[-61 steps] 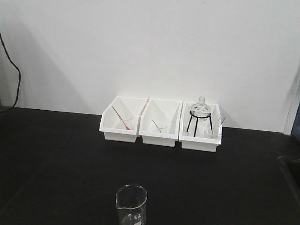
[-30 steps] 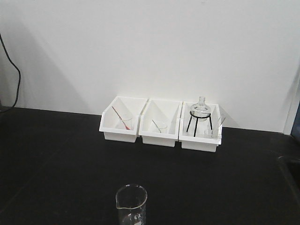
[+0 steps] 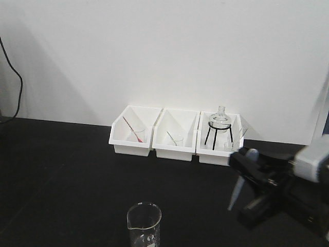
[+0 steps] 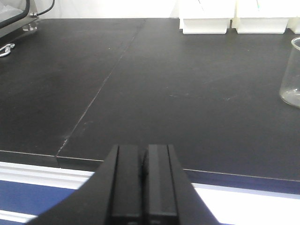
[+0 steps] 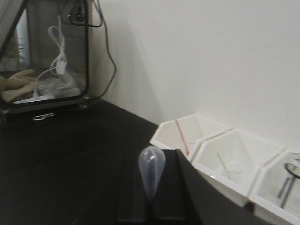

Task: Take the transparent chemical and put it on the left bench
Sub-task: 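Move the right gripper over the empty beaker and lower the pipette in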

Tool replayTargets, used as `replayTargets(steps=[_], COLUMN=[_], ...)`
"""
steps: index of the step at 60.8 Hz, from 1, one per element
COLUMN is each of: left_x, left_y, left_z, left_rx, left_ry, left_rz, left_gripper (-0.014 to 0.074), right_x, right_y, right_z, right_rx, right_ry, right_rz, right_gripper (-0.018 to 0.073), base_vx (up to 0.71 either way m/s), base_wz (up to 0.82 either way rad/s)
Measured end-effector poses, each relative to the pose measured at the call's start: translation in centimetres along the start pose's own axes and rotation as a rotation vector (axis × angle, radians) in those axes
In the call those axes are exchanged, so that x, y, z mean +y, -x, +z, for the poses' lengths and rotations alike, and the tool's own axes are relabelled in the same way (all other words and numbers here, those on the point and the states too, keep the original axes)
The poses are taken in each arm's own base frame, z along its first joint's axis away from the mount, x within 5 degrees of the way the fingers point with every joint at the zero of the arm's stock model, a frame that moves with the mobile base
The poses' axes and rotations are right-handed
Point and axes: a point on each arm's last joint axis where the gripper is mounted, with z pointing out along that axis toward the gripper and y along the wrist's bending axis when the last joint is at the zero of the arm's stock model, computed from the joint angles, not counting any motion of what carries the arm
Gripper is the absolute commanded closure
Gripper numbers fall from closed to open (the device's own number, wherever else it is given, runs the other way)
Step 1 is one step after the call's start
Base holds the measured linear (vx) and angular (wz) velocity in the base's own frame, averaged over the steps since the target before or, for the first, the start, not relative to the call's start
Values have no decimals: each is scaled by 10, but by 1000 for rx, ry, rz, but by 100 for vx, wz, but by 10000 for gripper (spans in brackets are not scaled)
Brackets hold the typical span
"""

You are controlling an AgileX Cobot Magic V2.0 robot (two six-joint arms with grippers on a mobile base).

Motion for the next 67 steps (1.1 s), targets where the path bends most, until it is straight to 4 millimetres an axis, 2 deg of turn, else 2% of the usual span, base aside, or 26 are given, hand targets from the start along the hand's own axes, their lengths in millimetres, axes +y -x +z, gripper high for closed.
replayTargets(steps=[10,18,29,40,50,58,67], left_x=[0,0,0,0,0,0,0], left_y=[0,0,0,0,0,0,0], left_z=[0,0,0,0,0,0,0], left_rx=[0,0,0,0,0,0,0], left_ry=[0,0,0,0,0,0,0], left_rz=[0,0,0,0,0,0,0], left_gripper=[600,600,600,600,600,600,600], right_x=[7,15,34,44,43,41,40], right_y=[-4,-16,-37,-60,-89,-101,-113], right_z=[61,106,150,173,181,185,187], right_rx=[-6,11,81,123,193,215,237], right_ry=[42,65,116,144,128,99,72], right_rz=[50,67,58,63,94,146,198], right_gripper=[559,559,559,558,510,405,218], base_vx=[0,0,0,0,0,0,0], base_wz=[0,0,0,0,0,0,0])
